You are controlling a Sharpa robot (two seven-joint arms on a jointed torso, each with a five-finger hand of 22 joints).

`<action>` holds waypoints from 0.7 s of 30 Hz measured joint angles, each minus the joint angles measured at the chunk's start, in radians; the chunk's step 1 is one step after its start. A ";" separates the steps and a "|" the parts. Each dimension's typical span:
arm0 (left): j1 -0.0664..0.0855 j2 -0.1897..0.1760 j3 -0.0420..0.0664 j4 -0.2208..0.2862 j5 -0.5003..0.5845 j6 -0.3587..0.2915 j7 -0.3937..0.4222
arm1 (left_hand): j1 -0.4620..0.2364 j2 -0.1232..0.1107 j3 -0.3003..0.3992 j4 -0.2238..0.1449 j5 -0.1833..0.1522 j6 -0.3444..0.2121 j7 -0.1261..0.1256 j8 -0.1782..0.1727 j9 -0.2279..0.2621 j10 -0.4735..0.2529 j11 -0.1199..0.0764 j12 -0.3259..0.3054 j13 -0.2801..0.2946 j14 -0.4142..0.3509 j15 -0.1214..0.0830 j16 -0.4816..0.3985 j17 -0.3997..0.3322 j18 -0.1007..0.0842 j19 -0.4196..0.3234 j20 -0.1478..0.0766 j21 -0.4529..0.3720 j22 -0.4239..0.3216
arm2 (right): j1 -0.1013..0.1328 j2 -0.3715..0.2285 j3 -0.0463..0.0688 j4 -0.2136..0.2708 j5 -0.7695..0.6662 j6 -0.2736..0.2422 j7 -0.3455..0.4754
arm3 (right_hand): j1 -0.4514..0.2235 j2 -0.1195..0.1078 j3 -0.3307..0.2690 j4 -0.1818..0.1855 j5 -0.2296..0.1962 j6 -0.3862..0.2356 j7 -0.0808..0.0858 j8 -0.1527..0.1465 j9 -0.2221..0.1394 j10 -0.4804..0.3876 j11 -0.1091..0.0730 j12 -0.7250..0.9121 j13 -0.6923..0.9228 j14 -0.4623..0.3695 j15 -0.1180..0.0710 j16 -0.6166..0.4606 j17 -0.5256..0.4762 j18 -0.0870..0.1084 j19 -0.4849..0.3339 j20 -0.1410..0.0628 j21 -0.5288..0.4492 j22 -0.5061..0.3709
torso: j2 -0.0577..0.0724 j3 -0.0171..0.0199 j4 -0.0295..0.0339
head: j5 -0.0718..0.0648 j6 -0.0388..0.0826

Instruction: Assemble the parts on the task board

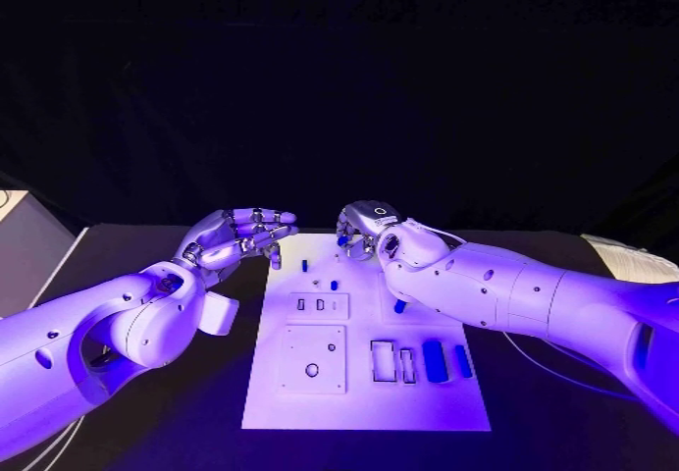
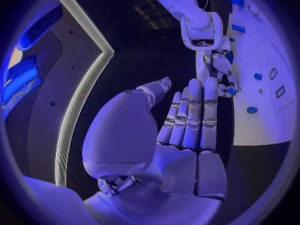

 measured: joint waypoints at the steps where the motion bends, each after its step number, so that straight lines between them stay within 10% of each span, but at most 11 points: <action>1: 0.000 0.000 0.000 0.000 0.000 0.000 0.000 | 0.000 0.000 0.000 0.000 0.000 0.000 0.000 0.000 0.000 0.000 0.000 0.000 0.000 0.000 0.000 0.000 0.000 0.000 0.000 0.000 0.000 0.000 | 0.000 0.001 0.000 -0.002 0.000 0.000 0.000 | 0.000 0.000 0.000 0.000 0.000 -0.002 0.002 0.000 0.000 0.000 0.000 -0.001 0.000 0.000 0.000 0.000 0.000 0.000 0.000 0.000 0.000 0.000 | 0.000 0.0000 0.0001 | 0.000 0.000; 21: 0.000 0.000 0.001 0.001 -0.002 0.000 -0.002 | 0.000 0.000 0.000 0.000 0.000 0.000 0.000 0.000 0.000 0.000 0.000 0.000 0.000 0.000 0.000 0.000 0.001 0.000 0.000 0.000 0.000 0.000 | -0.003 0.015 -0.002 -0.022 0.005 0.014 0.000 | -0.007 -0.008 0.012 0.012 -0.002 -0.050 0.028 -0.020 0.063 -0.058 0.005 -0.004 -0.007 -0.004 0.012 -0.020 -0.052 0.000 -0.009 0.016 -0.059 0.000 | 0.001 -0.0007 -0.0002 | 0.005 0.001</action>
